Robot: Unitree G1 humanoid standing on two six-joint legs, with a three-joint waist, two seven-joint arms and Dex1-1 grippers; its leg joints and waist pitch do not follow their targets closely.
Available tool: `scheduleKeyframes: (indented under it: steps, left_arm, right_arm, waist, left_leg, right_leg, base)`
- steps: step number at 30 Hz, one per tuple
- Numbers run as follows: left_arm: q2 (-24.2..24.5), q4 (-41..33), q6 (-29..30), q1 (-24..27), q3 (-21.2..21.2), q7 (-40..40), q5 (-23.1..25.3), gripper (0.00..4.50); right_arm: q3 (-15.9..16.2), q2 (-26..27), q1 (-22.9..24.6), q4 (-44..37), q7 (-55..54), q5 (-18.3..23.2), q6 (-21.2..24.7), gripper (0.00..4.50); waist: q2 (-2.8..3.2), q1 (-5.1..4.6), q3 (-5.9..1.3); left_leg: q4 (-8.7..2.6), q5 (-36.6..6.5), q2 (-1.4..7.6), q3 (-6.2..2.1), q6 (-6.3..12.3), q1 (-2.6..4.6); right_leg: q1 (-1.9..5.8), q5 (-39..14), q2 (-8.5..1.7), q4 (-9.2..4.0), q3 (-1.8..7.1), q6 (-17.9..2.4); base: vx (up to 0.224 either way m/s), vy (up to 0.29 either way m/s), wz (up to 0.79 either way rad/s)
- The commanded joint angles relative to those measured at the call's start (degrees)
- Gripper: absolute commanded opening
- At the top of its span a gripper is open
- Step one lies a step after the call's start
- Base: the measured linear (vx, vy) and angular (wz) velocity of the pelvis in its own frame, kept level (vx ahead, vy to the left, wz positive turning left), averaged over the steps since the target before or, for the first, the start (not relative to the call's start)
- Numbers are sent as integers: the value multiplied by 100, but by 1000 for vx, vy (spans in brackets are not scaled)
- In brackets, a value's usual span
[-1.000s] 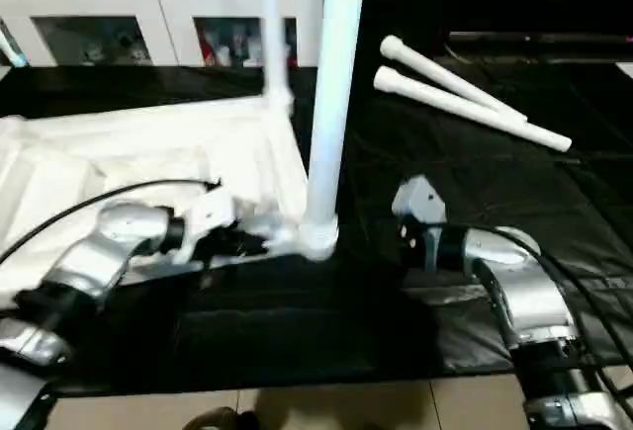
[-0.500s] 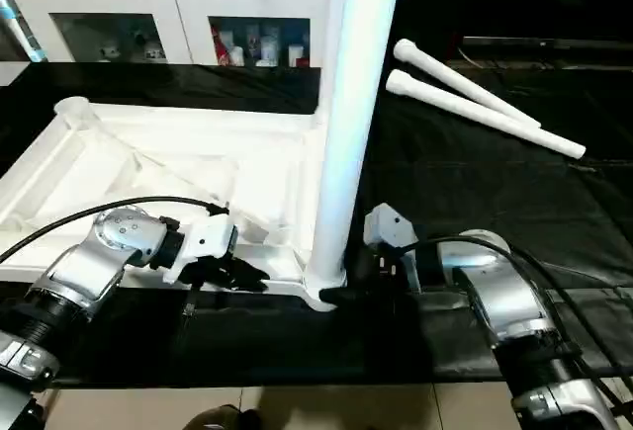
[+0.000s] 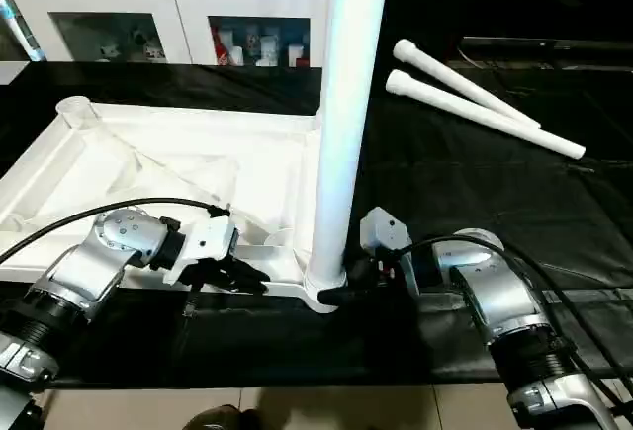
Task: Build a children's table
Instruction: Rotate leg to tighten
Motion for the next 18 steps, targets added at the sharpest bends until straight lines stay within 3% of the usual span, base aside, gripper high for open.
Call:
scheduleKeyframes:
  steps: [1, 9, 11, 13, 17, 18]
  left_arm:
    - [-58, -130, -64, 50, -221, -152, 56, 0]
    - [-267, -13, 165, -20, -66, 247, 37, 0]
    - [-599, 215, 608, -242, 108, 924, 103, 0]
    - [-895, 384, 936, -444, 243, 1399, 100, 0]
    - [-1476, 773, 1504, -878, 428, 2416, 205, 0]
    - [-1593, 848, 1582, -957, 452, 2641, 256, 0]
  right_arm:
    - [-31, 22, -15, -51, 44, 79, 26, 282]
    - [-145, 255, 296, -378, -367, 253, 318, 277]
    - [-300, 640, 261, -224, -1270, 84, 477, 277]
    - [-399, 973, 180, -26, -2066, -108, 665, 277]
    - [-501, 1641, 26, 275, -3364, -408, 844, 277]
    - [-533, 1803, -12, 335, -3642, -478, 839, 277]
  waist:
    - [-83, -29, -426]
    - [-79, -17, -424]
    - [-77, -62, -385]
    - [-86, -88, -379]
    - [-83, -242, -353]
    - [-86, -281, -354]
  left_leg:
    - [-466, -1640, 496, -269, 1, 296]
    - [-475, -1676, 497, -274, -15, 294]
    - [-479, -2010, 468, -281, -194, 326]
    - [-468, -2269, 464, -337, -359, 353]
    - [-534, -2690, 439, -416, -617, 318]
    - [-531, -2846, 431, -414, -661, 355]
  right_leg:
    - [125, -1296, -352, -379, 214, -1237]
    - [127, -1367, -356, -385, 217, -1201]
    - [69, -1864, -361, -444, 224, -1167]
    - [72, -2439, -422, -508, 225, -999]
    - [81, -2989, -394, -545, 170, -714]
    - [40, -3016, -383, -574, 166, -672]
  base:
    - [0, 0, 0]
    - [0, 0, 0]
    - [0, 0, 0]
    - [0, 0, 0]
    - [0, 0, 0]
    - [0, 0, 0]
